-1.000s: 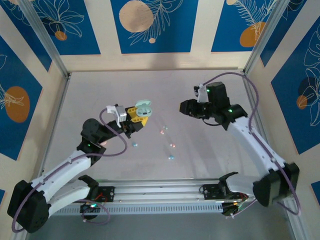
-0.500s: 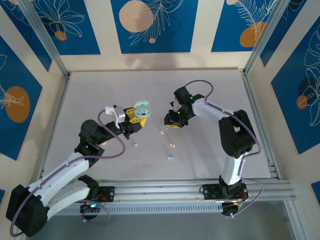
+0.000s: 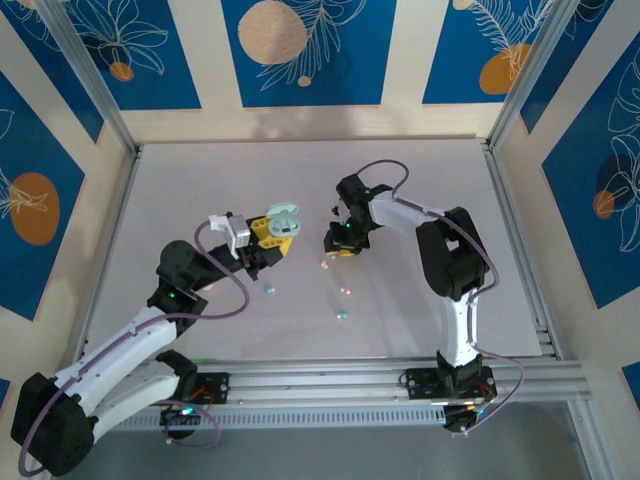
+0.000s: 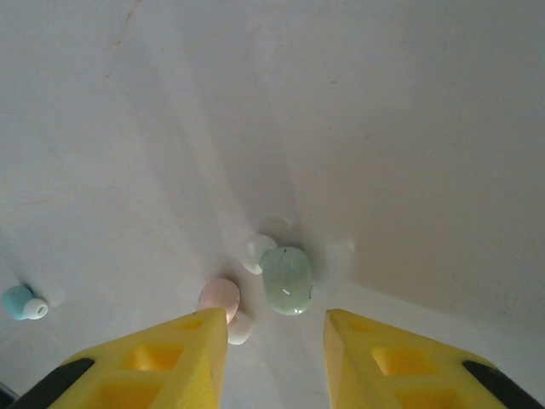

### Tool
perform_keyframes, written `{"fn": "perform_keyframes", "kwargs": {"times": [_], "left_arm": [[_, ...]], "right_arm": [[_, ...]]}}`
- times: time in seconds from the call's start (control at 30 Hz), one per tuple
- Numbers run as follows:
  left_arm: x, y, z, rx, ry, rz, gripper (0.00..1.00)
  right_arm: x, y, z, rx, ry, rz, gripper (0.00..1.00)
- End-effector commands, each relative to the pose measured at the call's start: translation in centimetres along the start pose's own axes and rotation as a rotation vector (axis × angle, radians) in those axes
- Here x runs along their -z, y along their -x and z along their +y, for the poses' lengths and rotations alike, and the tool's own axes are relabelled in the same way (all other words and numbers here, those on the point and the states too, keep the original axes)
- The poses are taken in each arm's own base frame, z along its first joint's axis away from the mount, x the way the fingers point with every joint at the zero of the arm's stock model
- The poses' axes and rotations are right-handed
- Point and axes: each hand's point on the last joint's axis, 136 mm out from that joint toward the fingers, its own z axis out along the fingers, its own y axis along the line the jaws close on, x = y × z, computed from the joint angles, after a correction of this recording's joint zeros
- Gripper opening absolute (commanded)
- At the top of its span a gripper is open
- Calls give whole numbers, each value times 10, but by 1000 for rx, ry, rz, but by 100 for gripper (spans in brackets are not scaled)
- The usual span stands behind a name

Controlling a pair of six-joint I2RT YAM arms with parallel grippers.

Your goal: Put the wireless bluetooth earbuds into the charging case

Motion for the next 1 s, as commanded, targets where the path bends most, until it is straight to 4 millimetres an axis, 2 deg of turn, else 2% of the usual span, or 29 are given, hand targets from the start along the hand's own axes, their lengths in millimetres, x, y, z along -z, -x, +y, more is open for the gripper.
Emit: {"fn": "perform_keyframes", "kwargs": {"times": [0.0, 0.4, 0.6, 0.97], "left_arm": [[2, 3, -6, -17, -14, -15, 30], [5, 3, -7, -16, -9, -12, 30], [4, 3, -7, -14, -11, -12, 30], [3, 2, -7, -7, -21, -14, 30]], "right_arm": [[-4, -1, 2, 13, 1, 32, 35], [-18, -8, -14, 21, -61, 61, 27], [-5, -12, -22, 36, -109, 28, 23], [16, -47, -45, 38, -173, 59, 24]]}}
